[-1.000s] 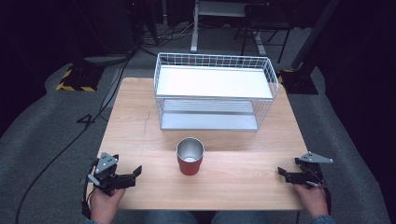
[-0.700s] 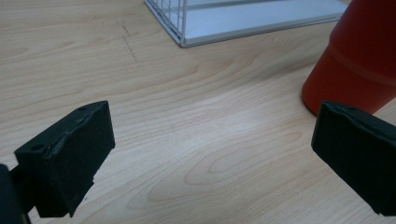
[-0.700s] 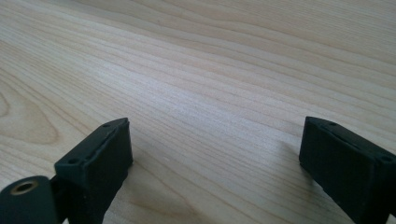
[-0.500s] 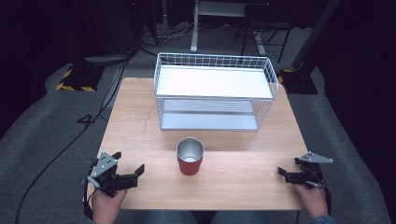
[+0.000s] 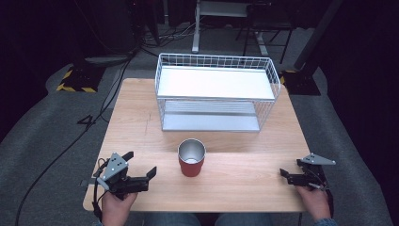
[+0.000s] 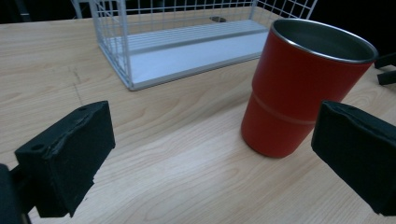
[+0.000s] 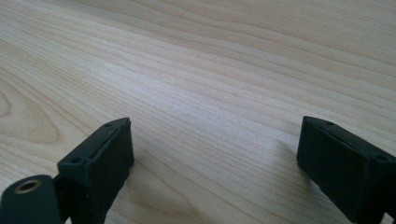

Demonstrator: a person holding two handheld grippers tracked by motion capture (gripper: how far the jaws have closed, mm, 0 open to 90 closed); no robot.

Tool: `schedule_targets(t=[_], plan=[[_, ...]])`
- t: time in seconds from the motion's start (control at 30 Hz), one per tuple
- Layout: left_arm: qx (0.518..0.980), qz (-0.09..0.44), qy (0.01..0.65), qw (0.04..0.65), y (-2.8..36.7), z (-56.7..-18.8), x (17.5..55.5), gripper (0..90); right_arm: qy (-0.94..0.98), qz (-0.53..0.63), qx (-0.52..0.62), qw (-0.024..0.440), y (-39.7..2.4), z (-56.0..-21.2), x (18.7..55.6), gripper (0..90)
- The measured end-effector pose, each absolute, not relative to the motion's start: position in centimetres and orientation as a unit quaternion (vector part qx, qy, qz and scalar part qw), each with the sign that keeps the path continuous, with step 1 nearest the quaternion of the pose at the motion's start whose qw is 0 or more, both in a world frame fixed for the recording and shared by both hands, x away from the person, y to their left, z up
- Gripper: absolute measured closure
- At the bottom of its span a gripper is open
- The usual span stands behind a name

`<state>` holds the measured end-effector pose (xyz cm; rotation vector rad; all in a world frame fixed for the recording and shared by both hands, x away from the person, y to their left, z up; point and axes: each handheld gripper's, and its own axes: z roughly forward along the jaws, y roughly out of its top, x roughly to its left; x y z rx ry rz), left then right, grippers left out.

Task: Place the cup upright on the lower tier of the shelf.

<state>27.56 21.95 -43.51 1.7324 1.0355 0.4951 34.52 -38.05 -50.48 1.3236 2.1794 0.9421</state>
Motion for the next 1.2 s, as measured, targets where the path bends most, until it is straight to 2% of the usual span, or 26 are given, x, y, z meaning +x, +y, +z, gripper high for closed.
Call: schedule_targets(t=[0.63, 1.2], plan=[[0.743, 0.173, 0.377, 0.526, 17.1, -43.0, 29.3, 0.1, 0.784, 0.340, 0.475, 0.211, -38.0, -50.5, 34.4, 11.4], [0.736, 0.158, 0.355, 0.554, 13.9, -43.3, 30.1, 0.0, 0.786, 0.340, 0.472, 0.210, -38.0, -50.5, 34.4, 11.4]])
